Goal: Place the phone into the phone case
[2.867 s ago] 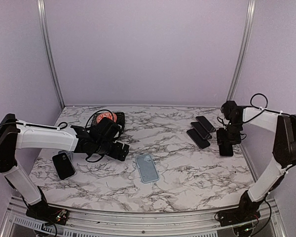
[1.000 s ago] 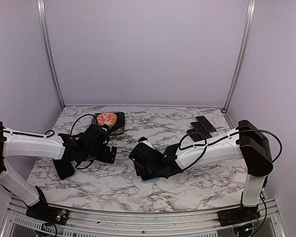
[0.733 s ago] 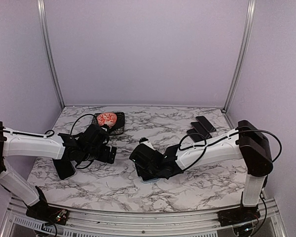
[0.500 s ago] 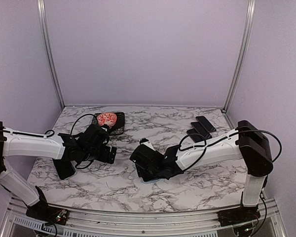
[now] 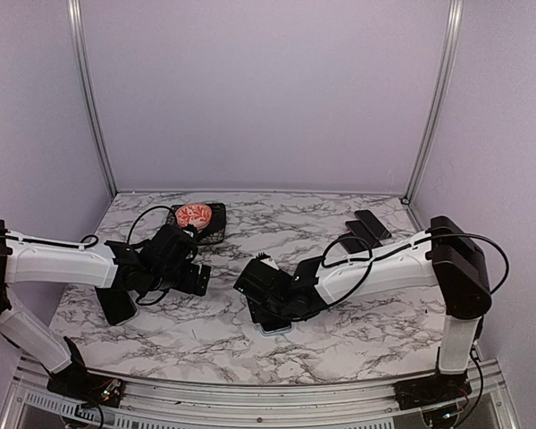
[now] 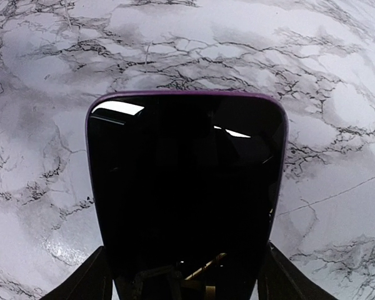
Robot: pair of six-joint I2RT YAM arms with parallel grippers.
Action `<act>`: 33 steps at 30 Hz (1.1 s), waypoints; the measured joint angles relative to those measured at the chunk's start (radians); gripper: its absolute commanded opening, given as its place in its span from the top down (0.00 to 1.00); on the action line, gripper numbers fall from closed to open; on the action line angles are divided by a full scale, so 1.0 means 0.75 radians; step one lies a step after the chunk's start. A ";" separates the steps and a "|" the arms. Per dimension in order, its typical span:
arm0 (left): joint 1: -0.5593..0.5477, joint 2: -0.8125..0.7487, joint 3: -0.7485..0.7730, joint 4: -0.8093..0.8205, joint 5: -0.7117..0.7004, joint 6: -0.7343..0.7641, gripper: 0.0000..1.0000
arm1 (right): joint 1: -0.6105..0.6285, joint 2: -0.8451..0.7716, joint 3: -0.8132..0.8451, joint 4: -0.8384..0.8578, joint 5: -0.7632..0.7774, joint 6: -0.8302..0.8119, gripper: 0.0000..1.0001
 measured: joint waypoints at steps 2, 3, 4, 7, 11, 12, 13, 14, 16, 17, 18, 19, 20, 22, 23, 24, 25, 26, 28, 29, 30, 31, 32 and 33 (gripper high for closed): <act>0.001 0.000 0.000 0.000 0.000 0.000 0.01 | -0.006 0.001 0.006 -0.020 -0.014 0.028 0.66; 0.001 0.000 -0.001 0.000 0.000 -0.001 0.01 | -0.007 0.001 0.007 -0.028 -0.020 0.040 0.65; 0.001 0.000 -0.001 0.000 -0.001 -0.001 0.01 | -0.008 0.001 0.007 -0.034 -0.024 0.051 0.65; 0.001 0.000 0.000 0.000 -0.001 -0.001 0.01 | -0.009 0.002 0.009 -0.052 -0.030 0.075 0.62; 0.001 0.000 -0.001 -0.001 -0.001 -0.001 0.01 | -0.010 0.010 0.021 -0.076 -0.031 0.099 0.52; 0.001 0.000 -0.001 -0.001 -0.001 -0.001 0.01 | -0.010 0.011 0.021 -0.079 -0.032 0.106 0.48; 0.001 0.000 0.000 -0.001 -0.001 -0.001 0.01 | -0.012 0.011 0.021 -0.082 -0.033 0.112 0.46; 0.001 0.000 -0.001 -0.001 0.000 -0.001 0.01 | -0.016 0.011 0.021 -0.084 -0.035 0.116 0.44; 0.001 0.001 -0.001 0.000 0.000 -0.001 0.01 | -0.024 0.011 0.021 -0.085 -0.042 0.121 0.38; 0.001 0.002 -0.001 -0.001 0.000 -0.001 0.01 | -0.028 0.012 0.021 -0.085 -0.048 0.124 0.34; 0.001 0.002 0.000 -0.001 0.001 -0.001 0.01 | -0.032 0.014 0.021 -0.085 -0.060 0.129 0.31; 0.001 0.003 -0.001 -0.001 0.001 0.000 0.01 | -0.036 0.015 0.021 -0.085 -0.061 0.130 0.26; 0.001 0.003 0.000 -0.001 0.001 0.000 0.01 | -0.040 0.016 0.021 -0.085 -0.068 0.135 0.24; 0.001 0.004 0.000 -0.001 0.001 0.000 0.01 | -0.046 0.020 0.021 -0.086 -0.079 0.143 0.22; 0.001 0.004 -0.001 -0.001 0.001 0.001 0.01 | -0.050 0.023 0.021 -0.089 -0.083 0.144 0.20; 0.001 0.004 0.000 -0.001 0.001 0.001 0.01 | -0.054 0.029 0.021 -0.097 -0.087 0.145 0.19; 0.001 0.004 0.000 -0.001 0.000 0.002 0.01 | -0.058 0.036 0.018 -0.110 -0.089 0.146 0.18; 0.001 0.004 0.000 -0.001 0.001 0.003 0.01 | -0.062 0.041 0.013 -0.115 -0.090 0.149 0.16; 0.001 0.004 0.000 -0.001 0.001 0.004 0.01 | -0.067 0.048 0.011 -0.125 -0.094 0.150 0.10; 0.001 0.004 0.000 -0.001 0.001 0.005 0.01 | -0.069 0.050 0.011 -0.132 -0.096 0.151 0.07; 0.001 0.004 0.000 -0.001 0.002 0.005 0.01 | -0.072 0.052 0.010 -0.138 -0.097 0.150 0.05; 0.001 0.004 0.000 -0.001 0.006 0.008 0.01 | -0.074 0.053 0.009 -0.144 -0.099 0.153 0.02; 0.001 0.004 0.000 -0.001 0.012 0.012 0.01 | -0.076 0.053 0.007 -0.151 -0.102 0.151 0.01; 0.001 0.004 0.000 -0.001 0.022 0.022 0.01 | -0.078 0.053 0.006 -0.156 -0.104 0.150 0.01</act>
